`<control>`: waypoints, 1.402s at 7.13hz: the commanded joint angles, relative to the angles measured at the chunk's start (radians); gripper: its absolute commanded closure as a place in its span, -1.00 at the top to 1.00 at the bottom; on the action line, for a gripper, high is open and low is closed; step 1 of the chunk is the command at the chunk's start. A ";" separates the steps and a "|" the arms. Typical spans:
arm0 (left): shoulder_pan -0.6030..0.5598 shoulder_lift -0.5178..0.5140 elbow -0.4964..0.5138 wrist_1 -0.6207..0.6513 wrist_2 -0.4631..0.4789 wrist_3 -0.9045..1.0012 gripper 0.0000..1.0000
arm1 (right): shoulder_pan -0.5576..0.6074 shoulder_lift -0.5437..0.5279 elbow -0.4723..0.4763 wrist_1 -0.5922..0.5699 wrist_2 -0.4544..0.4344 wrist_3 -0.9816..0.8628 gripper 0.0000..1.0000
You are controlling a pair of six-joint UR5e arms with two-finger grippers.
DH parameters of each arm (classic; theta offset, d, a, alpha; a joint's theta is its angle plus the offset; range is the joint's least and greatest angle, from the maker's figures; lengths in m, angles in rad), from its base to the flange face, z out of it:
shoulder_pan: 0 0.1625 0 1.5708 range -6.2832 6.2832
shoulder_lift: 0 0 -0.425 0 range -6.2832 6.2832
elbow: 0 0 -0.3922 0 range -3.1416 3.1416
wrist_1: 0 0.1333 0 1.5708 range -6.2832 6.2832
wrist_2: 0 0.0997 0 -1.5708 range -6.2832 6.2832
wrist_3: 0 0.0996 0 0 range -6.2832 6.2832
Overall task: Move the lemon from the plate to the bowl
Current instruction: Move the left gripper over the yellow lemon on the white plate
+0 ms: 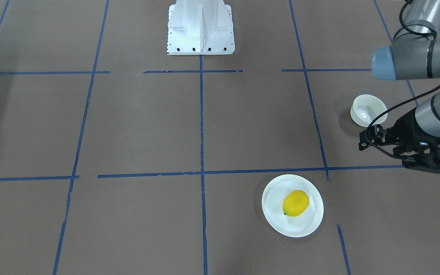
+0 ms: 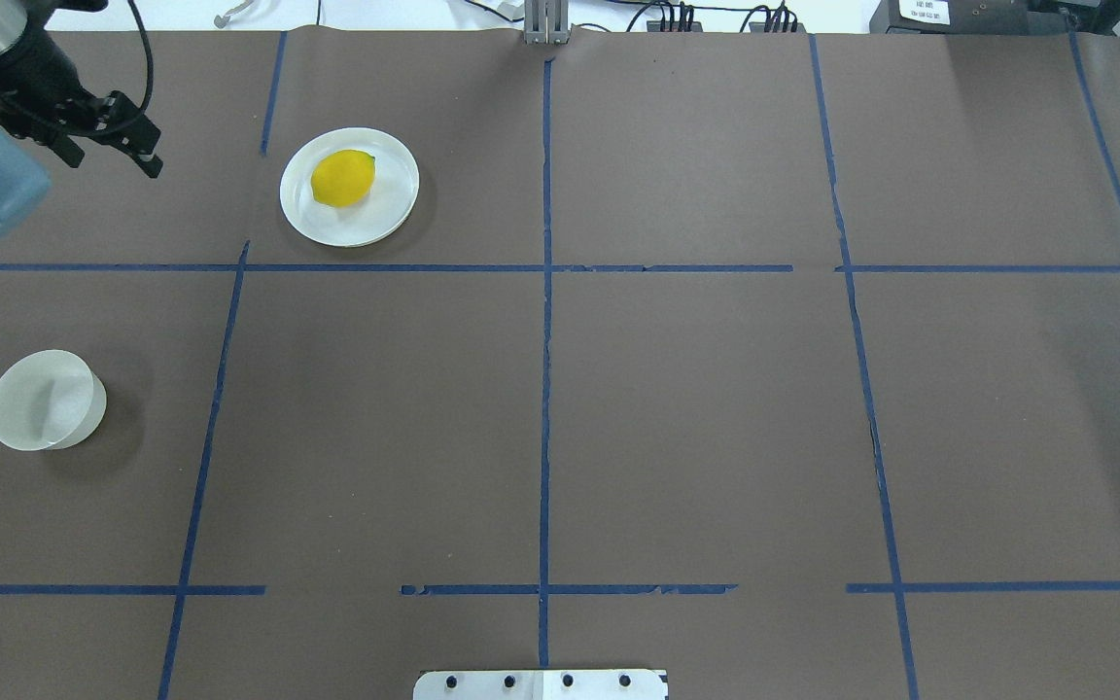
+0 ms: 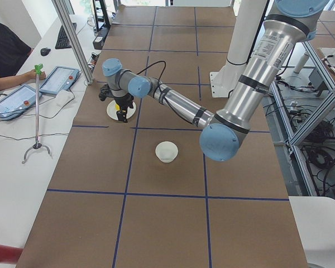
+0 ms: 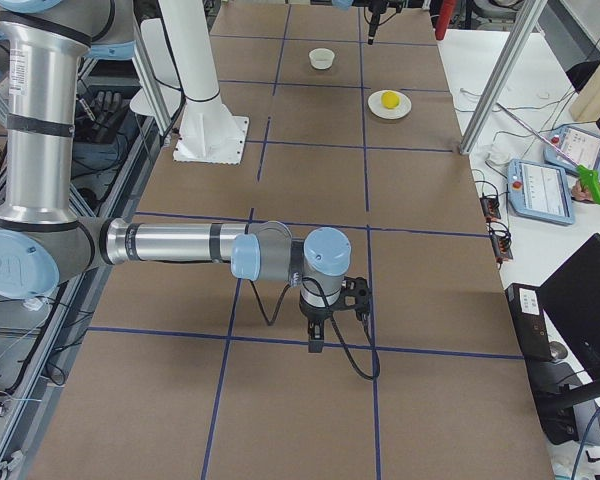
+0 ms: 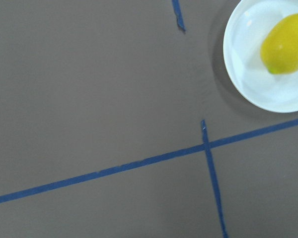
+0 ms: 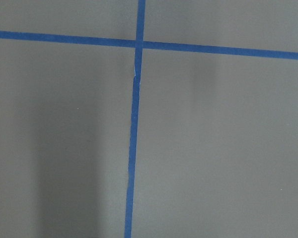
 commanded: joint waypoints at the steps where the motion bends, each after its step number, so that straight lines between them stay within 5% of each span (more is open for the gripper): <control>1: 0.040 -0.145 0.213 -0.147 0.011 -0.134 1.00 | 0.000 0.000 0.000 0.000 0.000 0.000 1.00; 3: 0.088 -0.315 0.474 -0.280 0.044 -0.193 1.00 | 0.000 0.000 0.000 0.000 0.000 0.000 1.00; 10: 0.188 -0.365 0.600 -0.427 0.121 -0.300 1.00 | 0.000 0.000 0.000 0.000 0.000 0.000 1.00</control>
